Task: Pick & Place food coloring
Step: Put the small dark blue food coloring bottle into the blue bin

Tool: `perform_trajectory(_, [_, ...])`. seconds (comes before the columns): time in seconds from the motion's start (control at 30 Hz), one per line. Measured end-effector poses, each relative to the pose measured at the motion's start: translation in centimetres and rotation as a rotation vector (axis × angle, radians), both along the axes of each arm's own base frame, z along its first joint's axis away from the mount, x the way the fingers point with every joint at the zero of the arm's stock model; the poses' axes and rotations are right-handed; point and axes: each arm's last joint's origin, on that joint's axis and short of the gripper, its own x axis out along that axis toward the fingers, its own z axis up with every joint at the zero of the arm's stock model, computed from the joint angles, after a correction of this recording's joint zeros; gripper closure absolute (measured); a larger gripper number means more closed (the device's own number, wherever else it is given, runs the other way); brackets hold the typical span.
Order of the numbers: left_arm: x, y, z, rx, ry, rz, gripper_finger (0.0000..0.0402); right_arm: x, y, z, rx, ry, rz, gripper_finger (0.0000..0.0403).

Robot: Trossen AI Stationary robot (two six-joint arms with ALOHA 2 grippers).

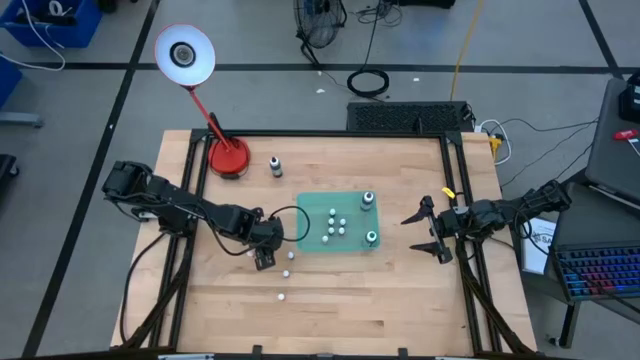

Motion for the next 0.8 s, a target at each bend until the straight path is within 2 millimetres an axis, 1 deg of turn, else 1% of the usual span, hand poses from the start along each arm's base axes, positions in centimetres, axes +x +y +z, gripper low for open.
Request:
perform_trajectory(0.13, [0.0,0.0,0.0,0.000,0.001,0.000,0.0235,0.0,0.0,0.0,0.000,0.000,0.000,0.0089])
perform_trajectory(0.2, [0.0,0.0,0.0,0.000,0.001,-0.002,0.0247,0.0,0.0,0.0,0.000,0.000,0.000,0.0089])
perform_trajectory(0.27, [0.0,0.0,0.0,-0.001,0.001,-0.002,0.0269,0.0,0.0,0.0,0.000,0.000,0.000,0.0089])
perform_trajectory(0.43, [0.0,0.0,0.0,0.000,0.000,-0.002,0.0340,0.0,0.0,0.0,0.000,0.000,0.000,0.0089])
perform_trajectory(0.47, [0.0,0.0,0.0,0.000,0.000,-0.002,0.0346,0.0,0.0,0.0,0.000,0.000,0.000,0.0089])
perform_trajectory(0.57, [0.0,0.0,0.0,0.002,0.001,-0.015,0.0346,0.0,0.0,0.0,0.000,0.000,0.000,0.0089])
perform_trajectory(0.7, [0.0,-0.1,0.1,0.006,0.006,-0.081,0.0346,0.0,0.0,0.0,0.000,0.000,0.000,0.0089])
perform_trajectory(0.77, [0.2,-0.1,0.7,0.043,0.017,-0.115,0.0346,0.0,0.0,0.0,0.000,0.000,0.000,0.0089])
perform_trajectory(0.8, [0.3,-0.2,1.3,0.072,0.011,-0.127,0.0346,0.0,0.0,0.0,0.000,0.000,0.000,0.0089])
